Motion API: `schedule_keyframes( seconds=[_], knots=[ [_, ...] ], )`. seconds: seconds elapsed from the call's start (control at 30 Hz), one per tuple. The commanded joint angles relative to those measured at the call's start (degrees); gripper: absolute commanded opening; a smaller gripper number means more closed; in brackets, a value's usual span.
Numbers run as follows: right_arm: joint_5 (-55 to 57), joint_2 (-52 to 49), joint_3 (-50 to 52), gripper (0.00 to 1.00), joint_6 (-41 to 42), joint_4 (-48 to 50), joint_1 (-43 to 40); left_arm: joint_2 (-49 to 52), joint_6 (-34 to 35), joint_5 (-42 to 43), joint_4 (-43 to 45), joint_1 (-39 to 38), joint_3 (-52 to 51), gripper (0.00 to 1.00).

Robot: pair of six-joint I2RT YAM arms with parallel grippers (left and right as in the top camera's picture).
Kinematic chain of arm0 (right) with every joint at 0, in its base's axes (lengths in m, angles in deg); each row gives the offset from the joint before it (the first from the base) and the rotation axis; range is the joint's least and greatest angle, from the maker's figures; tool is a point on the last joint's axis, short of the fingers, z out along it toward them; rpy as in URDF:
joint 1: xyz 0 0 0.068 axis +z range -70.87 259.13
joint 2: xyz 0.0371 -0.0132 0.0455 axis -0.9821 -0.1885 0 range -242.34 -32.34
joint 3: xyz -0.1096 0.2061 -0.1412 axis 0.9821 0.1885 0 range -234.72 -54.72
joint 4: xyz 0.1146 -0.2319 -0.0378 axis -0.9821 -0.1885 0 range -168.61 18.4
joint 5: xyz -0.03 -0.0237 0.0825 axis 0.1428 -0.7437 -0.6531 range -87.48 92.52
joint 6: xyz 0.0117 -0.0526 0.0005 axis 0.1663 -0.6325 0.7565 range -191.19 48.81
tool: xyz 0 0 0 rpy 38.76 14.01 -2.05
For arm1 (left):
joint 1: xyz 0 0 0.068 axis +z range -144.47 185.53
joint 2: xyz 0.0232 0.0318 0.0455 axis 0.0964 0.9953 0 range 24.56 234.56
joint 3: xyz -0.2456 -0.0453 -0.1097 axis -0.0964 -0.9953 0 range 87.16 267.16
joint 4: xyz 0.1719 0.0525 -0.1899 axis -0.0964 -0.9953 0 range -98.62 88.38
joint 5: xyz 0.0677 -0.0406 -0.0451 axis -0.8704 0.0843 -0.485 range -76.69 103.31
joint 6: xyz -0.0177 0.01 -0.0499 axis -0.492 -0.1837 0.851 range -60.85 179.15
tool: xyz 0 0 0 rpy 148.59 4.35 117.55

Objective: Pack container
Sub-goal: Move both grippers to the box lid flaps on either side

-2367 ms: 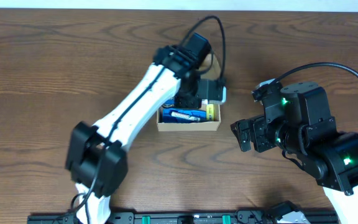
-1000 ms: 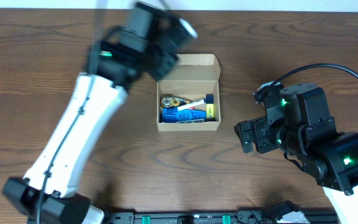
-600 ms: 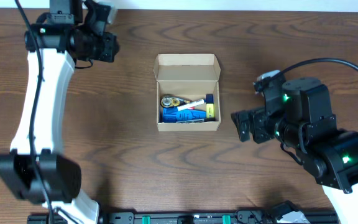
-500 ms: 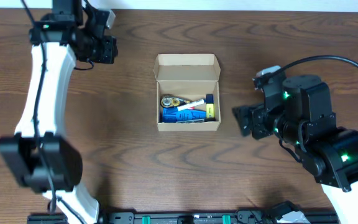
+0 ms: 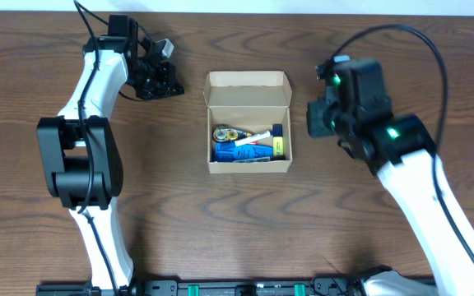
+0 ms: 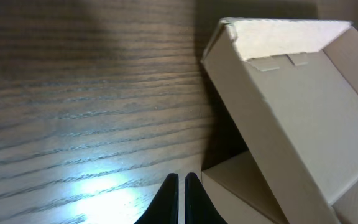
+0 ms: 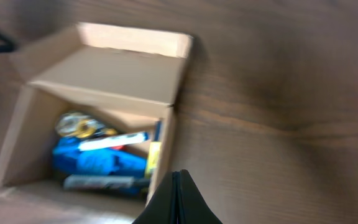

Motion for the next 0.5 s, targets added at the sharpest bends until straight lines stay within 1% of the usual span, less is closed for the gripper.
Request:
schedule_keyframes(
  seconds=[0.0,0.1,0.23,0.47],
  knots=[
    [-1.6,-5.8,0.7,0.01,4.1,2.0,-2.8,1.4,4.5,2.0,0.3,-0.2,0.5,0.06],
    [-5.2,-10.8,0.7,0.01,5.9,5.0,-5.6,2.1,6.8,1.9,0.5,-0.7,0.5,0.06],
    [-13.1,-17.3,0.7,0.01,7.1,9.6,-9.5,2.7,9.3,2.0,2.4,-1.9,0.5,0.06],
    [-24.2,-27.6,0.7,0.01,10.9,17.8,-11.9,3.5,12.1,2.0,4.4,-4.0,0.5,0.06]
  ],
)
